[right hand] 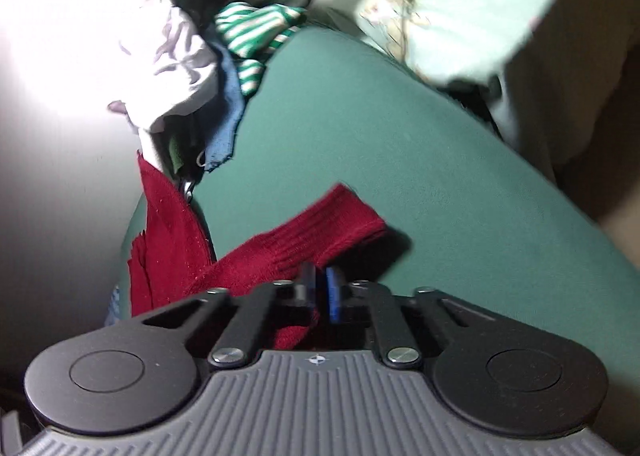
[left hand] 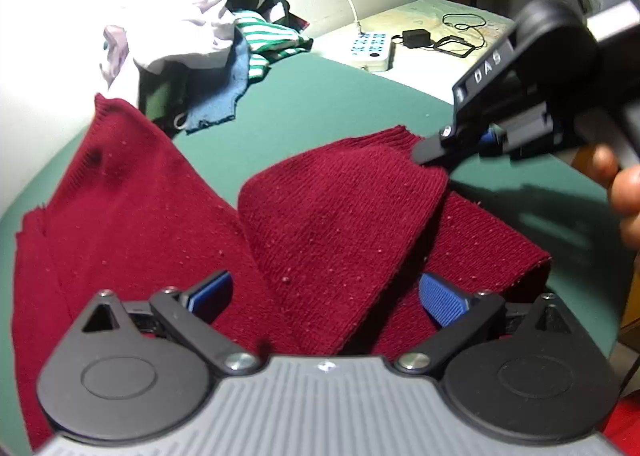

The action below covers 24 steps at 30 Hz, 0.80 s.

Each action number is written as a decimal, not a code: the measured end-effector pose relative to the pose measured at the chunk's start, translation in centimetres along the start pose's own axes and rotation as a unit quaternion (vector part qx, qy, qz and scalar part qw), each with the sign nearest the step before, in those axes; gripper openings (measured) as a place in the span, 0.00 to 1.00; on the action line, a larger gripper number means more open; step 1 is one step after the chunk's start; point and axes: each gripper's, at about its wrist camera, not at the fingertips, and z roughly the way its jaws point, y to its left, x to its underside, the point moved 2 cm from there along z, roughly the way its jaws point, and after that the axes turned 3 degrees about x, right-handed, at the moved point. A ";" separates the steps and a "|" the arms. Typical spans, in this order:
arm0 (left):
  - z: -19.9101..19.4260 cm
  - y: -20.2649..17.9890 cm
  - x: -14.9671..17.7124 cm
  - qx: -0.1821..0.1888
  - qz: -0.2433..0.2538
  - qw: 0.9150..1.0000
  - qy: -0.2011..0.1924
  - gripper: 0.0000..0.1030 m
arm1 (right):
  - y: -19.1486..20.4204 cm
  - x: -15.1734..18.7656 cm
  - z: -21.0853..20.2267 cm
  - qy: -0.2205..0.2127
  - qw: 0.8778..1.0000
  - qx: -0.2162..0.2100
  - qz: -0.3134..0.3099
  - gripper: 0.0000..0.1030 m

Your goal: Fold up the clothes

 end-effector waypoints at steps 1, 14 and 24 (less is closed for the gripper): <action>-0.1 -0.2 0.0 -0.004 0.002 1.000 -0.003 0.97 | 1.0 -0.1 -0.4 -0.013 0.999 -0.002 -0.030 0.06; 0.1 -1.6 -2.1 -0.045 0.016 0.998 -0.042 0.91 | 9.4 0.9 -1.7 0.016 0.970 -0.114 -0.214 0.06; 0.2 1.3 -2.5 -0.045 -0.061 0.996 -0.044 0.03 | 11.6 1.1 -2.4 0.017 0.957 -0.136 -0.254 0.10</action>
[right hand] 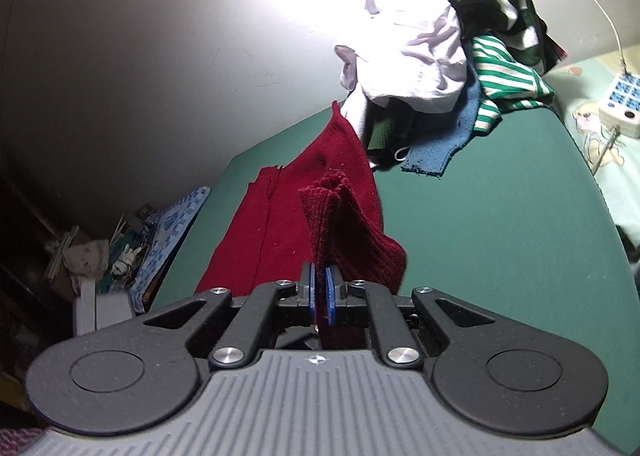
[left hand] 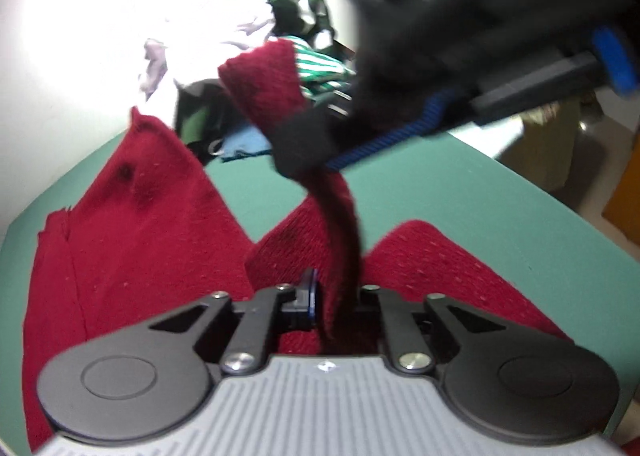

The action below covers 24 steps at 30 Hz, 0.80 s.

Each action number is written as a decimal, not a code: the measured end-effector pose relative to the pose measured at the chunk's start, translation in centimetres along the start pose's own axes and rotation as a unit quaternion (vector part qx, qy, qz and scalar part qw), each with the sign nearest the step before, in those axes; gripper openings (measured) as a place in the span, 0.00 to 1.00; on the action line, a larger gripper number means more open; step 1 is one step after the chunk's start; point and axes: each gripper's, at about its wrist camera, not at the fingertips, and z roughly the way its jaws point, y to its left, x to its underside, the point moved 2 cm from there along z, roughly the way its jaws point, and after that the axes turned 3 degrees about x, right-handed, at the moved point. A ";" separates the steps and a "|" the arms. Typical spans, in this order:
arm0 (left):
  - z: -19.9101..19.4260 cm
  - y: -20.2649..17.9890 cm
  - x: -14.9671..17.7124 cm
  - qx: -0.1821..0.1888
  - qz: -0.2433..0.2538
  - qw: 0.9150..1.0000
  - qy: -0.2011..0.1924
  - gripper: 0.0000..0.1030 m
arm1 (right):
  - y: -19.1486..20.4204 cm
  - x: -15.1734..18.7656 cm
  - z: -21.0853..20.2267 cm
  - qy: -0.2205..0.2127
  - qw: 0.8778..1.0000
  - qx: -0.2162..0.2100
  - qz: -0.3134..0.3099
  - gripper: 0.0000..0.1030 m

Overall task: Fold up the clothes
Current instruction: 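Grasp the sleeve with the left gripper and lift it while the right gripper releases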

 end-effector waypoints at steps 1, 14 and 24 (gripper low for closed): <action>-0.2 0.3 0.0 -0.001 -0.006 1.000 -0.002 0.03 | 0.2 0.1 0.1 0.001 1.000 -0.001 -0.006 0.14; -4.7 8.2 2.0 -0.034 -0.132 0.990 -0.030 0.02 | -0.9 1.6 -0.7 -0.033 0.998 0.051 0.011 0.46; -10.9 16.7 6.3 -0.116 -0.194 0.973 -0.051 0.02 | 0.1 6.2 0.3 0.003 0.992 0.122 -0.015 0.46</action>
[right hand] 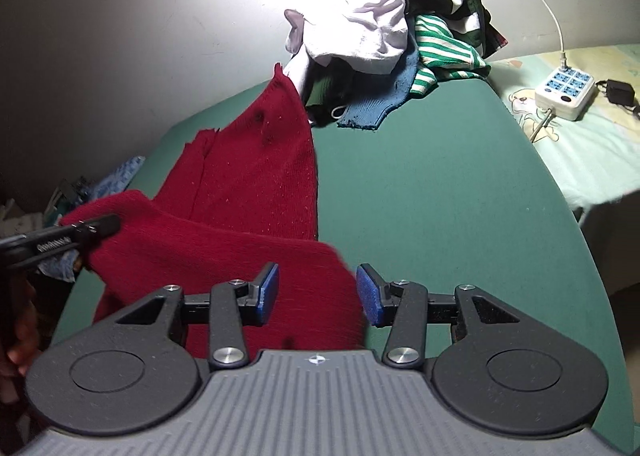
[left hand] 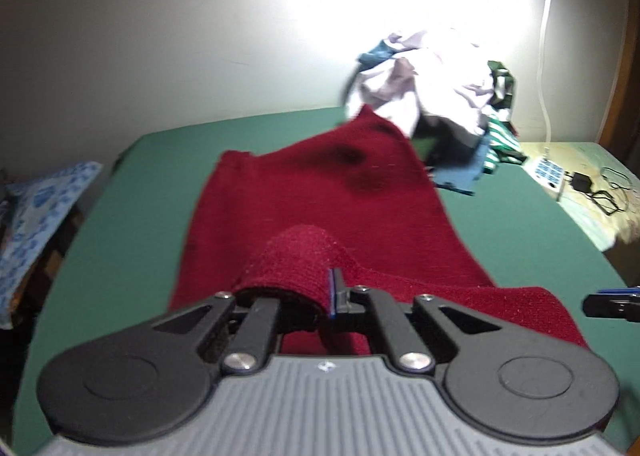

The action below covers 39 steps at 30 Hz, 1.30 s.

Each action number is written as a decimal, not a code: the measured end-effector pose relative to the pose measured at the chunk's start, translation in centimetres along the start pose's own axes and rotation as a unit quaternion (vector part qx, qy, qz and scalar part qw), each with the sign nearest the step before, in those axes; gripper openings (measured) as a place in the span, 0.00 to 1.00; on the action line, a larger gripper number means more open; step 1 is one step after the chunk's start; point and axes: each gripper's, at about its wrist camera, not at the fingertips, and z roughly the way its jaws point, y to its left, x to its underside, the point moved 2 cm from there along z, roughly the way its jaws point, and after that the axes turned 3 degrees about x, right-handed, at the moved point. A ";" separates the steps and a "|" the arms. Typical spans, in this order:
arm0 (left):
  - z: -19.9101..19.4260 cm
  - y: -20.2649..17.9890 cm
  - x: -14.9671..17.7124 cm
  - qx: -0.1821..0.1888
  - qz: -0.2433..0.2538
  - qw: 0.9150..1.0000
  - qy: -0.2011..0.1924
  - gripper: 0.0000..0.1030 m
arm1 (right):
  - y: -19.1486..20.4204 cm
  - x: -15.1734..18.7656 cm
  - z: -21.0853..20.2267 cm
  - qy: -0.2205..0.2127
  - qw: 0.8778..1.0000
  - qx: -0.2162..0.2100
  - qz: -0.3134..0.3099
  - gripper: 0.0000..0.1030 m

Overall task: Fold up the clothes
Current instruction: 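Grasp the sleeve with the left gripper and lift it while the right gripper releases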

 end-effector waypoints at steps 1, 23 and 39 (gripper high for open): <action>-0.5 1.0 0.1 -0.007 -0.005 1.000 -0.002 0.02 | 0.4 0.1 0.0 0.000 1.000 0.001 -0.002 0.46; -9.1 16.5 3.7 -0.065 -0.048 0.996 -0.024 0.02 | 11.6 3.3 2.5 0.022 0.987 0.072 -0.141 0.44; -10.8 19.5 3.2 -0.023 -0.029 0.998 -0.056 0.02 | 14.8 8.3 -1.2 0.130 0.957 0.017 -0.260 0.45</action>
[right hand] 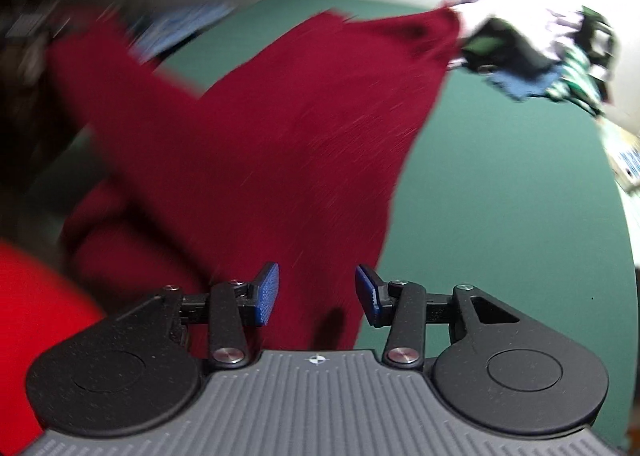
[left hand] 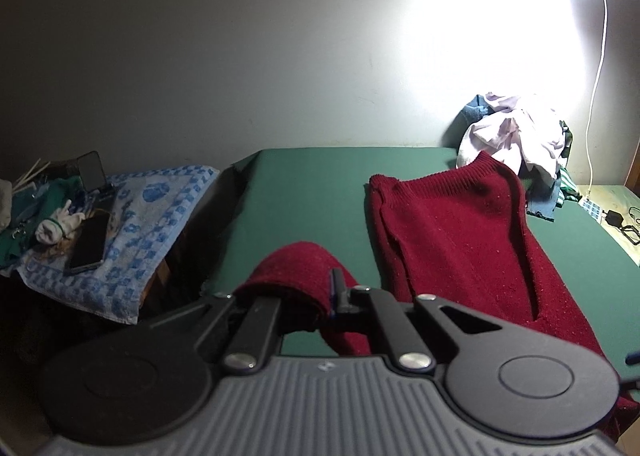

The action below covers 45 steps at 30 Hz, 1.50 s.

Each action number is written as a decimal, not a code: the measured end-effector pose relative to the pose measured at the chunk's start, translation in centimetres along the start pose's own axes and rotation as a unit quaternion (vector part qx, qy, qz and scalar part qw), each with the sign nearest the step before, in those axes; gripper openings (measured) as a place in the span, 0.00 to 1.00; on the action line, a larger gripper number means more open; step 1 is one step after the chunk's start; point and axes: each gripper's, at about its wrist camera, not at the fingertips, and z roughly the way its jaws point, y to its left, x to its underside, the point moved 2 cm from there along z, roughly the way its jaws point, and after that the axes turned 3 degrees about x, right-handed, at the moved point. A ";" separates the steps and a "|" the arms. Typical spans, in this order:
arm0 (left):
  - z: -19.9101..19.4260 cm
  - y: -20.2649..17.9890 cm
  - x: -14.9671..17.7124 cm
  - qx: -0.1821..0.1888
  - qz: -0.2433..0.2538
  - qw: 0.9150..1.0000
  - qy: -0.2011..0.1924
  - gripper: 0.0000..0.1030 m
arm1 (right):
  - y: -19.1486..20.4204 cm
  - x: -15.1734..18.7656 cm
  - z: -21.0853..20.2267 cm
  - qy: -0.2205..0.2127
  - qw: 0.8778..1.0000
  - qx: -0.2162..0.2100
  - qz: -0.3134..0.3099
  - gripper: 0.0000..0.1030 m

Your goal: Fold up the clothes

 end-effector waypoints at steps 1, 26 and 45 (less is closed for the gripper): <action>-0.1 0.0 -0.1 0.004 0.001 1.000 -0.003 0.02 | 0.4 0.4 0.1 0.011 1.000 0.004 -0.014 0.45; -0.8 -1.1 3.7 -0.084 0.024 0.992 0.088 0.03 | -8.2 -20.1 10.4 -0.138 0.986 0.090 0.015 0.45; -2.0 -0.7 3.2 -0.133 -0.033 0.987 0.086 0.06 | -10.8 -26.4 20.6 -0.177 0.957 0.230 -0.017 0.06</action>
